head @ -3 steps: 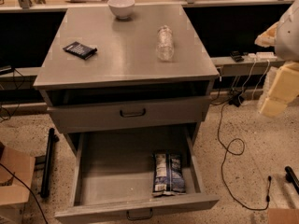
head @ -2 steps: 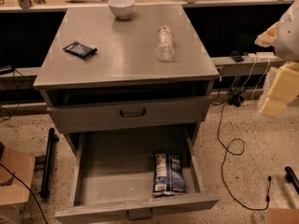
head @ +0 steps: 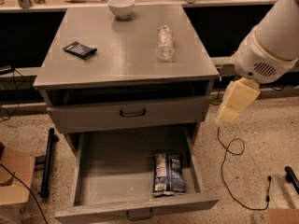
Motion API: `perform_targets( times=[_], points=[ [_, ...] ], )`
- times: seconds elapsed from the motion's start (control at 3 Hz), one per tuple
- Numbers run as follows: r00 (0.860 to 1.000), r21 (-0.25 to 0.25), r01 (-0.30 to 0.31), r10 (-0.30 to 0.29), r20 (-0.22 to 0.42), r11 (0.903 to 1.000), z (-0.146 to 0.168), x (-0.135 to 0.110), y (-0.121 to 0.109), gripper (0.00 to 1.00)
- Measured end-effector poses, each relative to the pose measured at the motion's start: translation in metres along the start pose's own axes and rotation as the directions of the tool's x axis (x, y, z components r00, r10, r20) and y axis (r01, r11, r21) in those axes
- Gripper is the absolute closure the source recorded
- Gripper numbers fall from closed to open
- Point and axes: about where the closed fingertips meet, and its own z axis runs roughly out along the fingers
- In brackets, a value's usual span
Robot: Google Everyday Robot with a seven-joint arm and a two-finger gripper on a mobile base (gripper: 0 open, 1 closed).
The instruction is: Pick blue chip bag from middle drawer and place on counter
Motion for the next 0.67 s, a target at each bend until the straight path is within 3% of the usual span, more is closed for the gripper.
perform_targets(
  times=[0.33,0.67],
  points=[
    [0.995,-0.004,-0.100,0.100,0.019,0.9950,0.0339,-0.0038,-0.0008,0.00],
    [0.992,0.000,-0.121,0.121,0.025,0.9926,0.0378,-0.0052,-0.0020,0.00]
  ],
)
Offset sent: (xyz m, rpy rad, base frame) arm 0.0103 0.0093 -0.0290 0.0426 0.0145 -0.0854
